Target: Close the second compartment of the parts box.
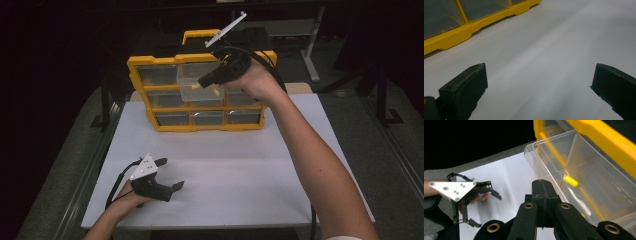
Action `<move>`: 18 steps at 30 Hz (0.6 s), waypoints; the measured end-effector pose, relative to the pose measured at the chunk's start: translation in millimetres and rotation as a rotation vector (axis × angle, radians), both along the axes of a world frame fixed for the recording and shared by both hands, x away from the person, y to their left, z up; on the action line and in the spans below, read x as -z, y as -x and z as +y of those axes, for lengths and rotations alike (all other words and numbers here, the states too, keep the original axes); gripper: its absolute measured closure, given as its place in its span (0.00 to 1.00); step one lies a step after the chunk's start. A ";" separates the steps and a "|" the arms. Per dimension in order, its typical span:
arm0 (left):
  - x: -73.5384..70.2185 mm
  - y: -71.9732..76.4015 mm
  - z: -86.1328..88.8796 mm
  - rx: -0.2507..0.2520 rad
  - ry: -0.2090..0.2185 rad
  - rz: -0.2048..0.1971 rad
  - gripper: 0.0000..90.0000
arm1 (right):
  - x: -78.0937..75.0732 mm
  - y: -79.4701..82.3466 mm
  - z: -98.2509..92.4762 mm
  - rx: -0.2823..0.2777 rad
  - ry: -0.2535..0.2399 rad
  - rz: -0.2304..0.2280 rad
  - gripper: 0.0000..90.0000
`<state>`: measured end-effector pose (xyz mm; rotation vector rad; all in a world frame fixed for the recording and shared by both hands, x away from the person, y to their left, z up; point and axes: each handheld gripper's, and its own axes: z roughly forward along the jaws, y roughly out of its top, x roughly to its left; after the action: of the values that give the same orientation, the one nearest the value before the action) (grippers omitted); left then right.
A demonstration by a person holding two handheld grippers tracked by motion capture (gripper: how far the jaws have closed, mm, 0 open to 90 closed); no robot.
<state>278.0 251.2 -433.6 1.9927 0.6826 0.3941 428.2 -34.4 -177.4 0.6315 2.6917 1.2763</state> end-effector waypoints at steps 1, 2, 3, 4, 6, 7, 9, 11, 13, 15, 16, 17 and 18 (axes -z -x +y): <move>0.0 -0.1 0.0 0.002 -0.002 0.000 0.00 | 0.2 -1.6 -0.3 0.003 -0.003 -0.001 0.99; 0.0 -0.1 -0.1 0.003 -0.003 -0.002 0.00 | 0.4 -3.1 -0.3 0.009 -0.006 -0.001 0.99; 0.0 -0.1 -0.2 0.003 -0.003 -0.002 0.00 | 0.7 -4.6 -0.5 0.012 -0.008 -0.001 0.99; 0.0 0.1 -0.3 0.003 -0.002 -0.001 0.00 | 0.9 -5.9 -0.6 0.016 -0.009 -0.003 0.99; 0.2 0.2 -0.3 0.003 -0.002 -0.001 0.00 | 1.4 -8.5 -0.5 0.023 -0.013 -0.008 0.99; 0.3 0.0 -0.1 0.002 -0.002 0.000 0.00 | 1.7 -9.8 -0.5 0.030 -0.015 -0.009 0.99; 0.5 -0.2 0.3 0.000 -0.002 0.000 0.00 | 2.3 -12.8 -0.6 0.042 -0.019 -0.011 0.99; 0.2 0.2 0.7 -0.002 -0.001 -0.001 0.00 | 3.0 -16.3 -0.7 0.050 -0.022 -0.018 0.99; 0.2 0.3 0.7 -0.002 -0.002 -0.002 0.00 | 3.5 -19.1 -0.4 0.061 -0.022 -0.022 0.99; 0.4 0.1 0.4 -0.001 -0.002 0.000 0.00 | 3.9 -22.0 0.2 0.073 -0.023 -0.026 0.99; 0.5 0.1 0.2 -0.001 -0.002 0.001 0.00 | 3.9 -23.6 0.6 0.078 -0.020 -0.031 0.99; 0.5 0.1 0.2 0.000 -0.003 0.001 0.00 | 4.0 -25.0 1.0 0.084 -0.020 -0.033 0.99; 0.5 0.3 0.2 0.000 -0.001 0.002 0.00 | 4.1 -26.6 1.4 0.091 -0.021 -0.035 0.99</move>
<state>277.8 251.4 -434.1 1.9941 0.6839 0.3932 454.8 -33.1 -181.5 0.7176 2.5931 1.2822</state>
